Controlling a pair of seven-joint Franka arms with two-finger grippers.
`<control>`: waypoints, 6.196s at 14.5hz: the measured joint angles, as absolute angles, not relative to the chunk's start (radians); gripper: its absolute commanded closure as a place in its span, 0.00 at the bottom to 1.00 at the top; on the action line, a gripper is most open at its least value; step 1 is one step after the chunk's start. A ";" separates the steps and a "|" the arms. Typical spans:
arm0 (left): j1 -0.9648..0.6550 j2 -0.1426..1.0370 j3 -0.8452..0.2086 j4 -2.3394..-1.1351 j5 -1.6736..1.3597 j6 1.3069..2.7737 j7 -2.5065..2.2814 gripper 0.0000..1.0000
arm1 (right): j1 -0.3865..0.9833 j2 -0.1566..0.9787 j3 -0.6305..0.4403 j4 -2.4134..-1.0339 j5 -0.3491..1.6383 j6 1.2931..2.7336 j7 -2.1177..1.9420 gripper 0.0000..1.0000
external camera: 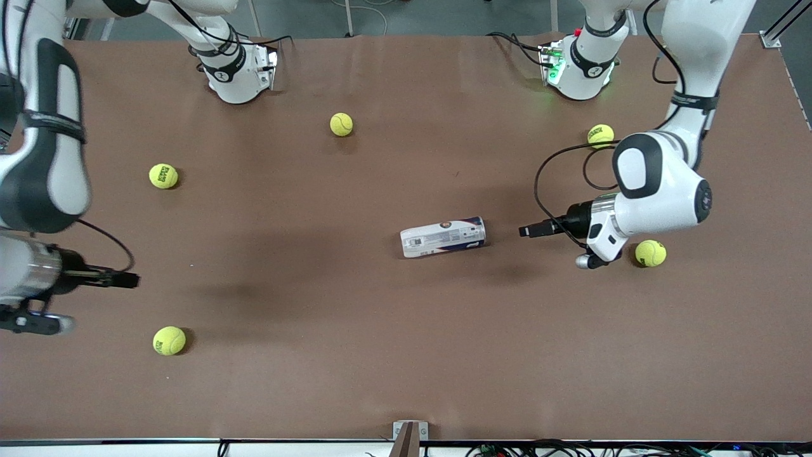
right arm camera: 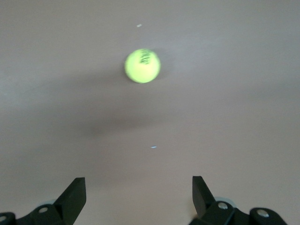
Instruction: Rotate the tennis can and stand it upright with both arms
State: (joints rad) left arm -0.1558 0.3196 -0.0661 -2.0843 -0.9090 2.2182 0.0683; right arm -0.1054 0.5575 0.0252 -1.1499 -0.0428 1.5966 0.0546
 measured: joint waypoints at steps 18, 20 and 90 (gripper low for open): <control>-0.159 0.525 -0.196 -2.186 -1.912 2.248 0.963 0.51 | -0.158 0.456 0.027 -1.138 -0.052 1.467 -0.051 0.00; -0.159 0.543 -0.202 -2.183 -1.947 2.236 1.004 0.70 | -0.158 0.444 0.028 -1.138 -0.052 1.458 -0.054 0.00; -0.752 0.543 -0.152 -1.338 0.257 1.963 -1.298 0.00 | -0.001 -0.032 -0.053 -1.535 -0.001 1.454 0.028 0.00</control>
